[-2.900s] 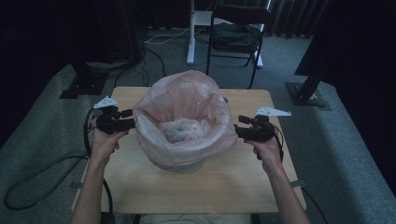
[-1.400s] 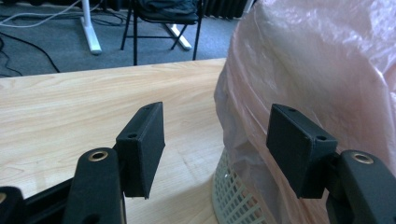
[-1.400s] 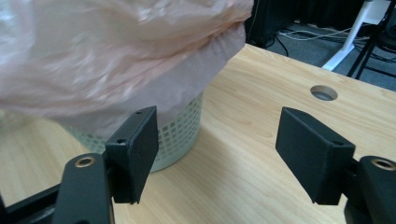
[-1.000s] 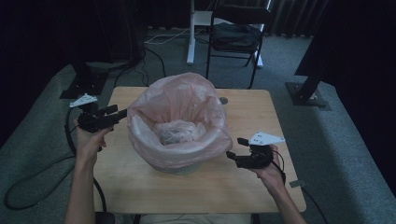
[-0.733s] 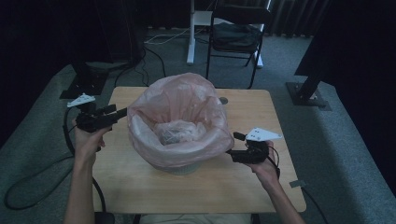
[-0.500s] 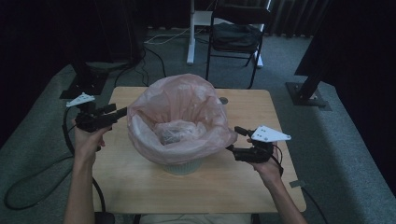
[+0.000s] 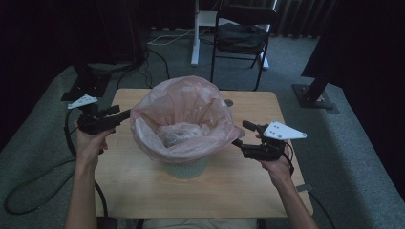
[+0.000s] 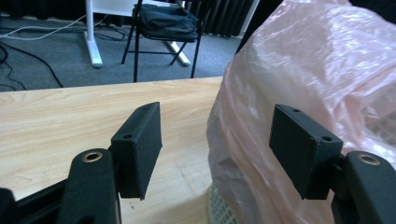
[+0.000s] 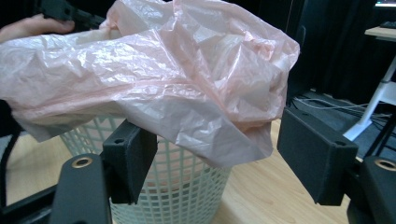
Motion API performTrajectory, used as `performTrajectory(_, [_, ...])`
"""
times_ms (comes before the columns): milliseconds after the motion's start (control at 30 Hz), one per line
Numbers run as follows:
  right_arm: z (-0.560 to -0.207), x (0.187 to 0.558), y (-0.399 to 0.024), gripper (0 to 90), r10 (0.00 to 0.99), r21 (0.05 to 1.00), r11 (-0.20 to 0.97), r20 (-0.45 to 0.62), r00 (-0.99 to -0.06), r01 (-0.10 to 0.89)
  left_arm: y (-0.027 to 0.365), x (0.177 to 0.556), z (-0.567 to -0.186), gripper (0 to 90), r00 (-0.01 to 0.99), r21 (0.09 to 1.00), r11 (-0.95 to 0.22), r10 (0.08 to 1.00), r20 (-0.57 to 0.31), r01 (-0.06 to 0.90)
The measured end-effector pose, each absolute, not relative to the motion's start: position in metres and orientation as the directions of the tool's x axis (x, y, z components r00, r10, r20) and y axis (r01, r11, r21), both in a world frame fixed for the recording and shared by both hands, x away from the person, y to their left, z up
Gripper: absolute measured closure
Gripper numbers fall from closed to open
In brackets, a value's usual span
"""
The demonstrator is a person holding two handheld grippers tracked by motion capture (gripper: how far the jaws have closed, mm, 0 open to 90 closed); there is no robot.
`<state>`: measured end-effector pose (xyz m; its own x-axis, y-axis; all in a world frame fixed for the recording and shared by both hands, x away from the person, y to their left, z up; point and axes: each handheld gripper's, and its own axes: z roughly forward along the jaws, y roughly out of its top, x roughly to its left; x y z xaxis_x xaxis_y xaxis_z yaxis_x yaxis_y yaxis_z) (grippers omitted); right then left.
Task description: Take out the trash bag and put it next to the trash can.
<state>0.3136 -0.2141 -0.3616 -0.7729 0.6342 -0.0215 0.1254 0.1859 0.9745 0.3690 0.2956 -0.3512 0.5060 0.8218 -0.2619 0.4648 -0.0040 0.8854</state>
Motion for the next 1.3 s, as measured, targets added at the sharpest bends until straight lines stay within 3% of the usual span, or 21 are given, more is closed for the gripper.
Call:
performTrajectory(533, [-0.345, 0.342, -0.183, 27.9, 0.627, 0.971, 0.196, -0.014, -0.779, 0.14, 0.281, 0.362, -0.331, 34.4, 0.558, 0.906, -0.033, 0.797, -0.231, 0.422])
performTrajectory(733, [-0.326, 0.346, -0.178, 27.8, 0.626, 0.978, 0.183, -0.036, -0.779, 0.102, 0.269, 0.36, -0.315, 34.1, 0.596, 0.923, -0.047, 0.776, -0.207, 0.382])
performTrajectory(1133, [-0.316, 0.355, -0.167, 27.6, 0.606, 0.973, 0.194, -0.017, -0.795, 0.127, 0.21, 0.377, -0.289, 31.3, 0.649, 0.889, -0.265, 0.76, -0.047, 0.375])
performTrajectory(1200, [-0.314, 0.356, -0.165, 27.6, 0.603, 0.972, 0.199, -0.019, -0.797, 0.127, 0.201, 0.383, -0.288, 39.4, 0.636, 0.869, -0.295, 0.771, -0.029, 0.397])
performTrajectory(1300, [-0.309, 0.358, -0.162, 27.6, 0.599, 0.971, 0.208, -0.029, -0.8, 0.12, 0.193, 0.39, -0.283, 66.0, 0.634, 0.85, -0.319, 0.773, -0.023, 0.42])
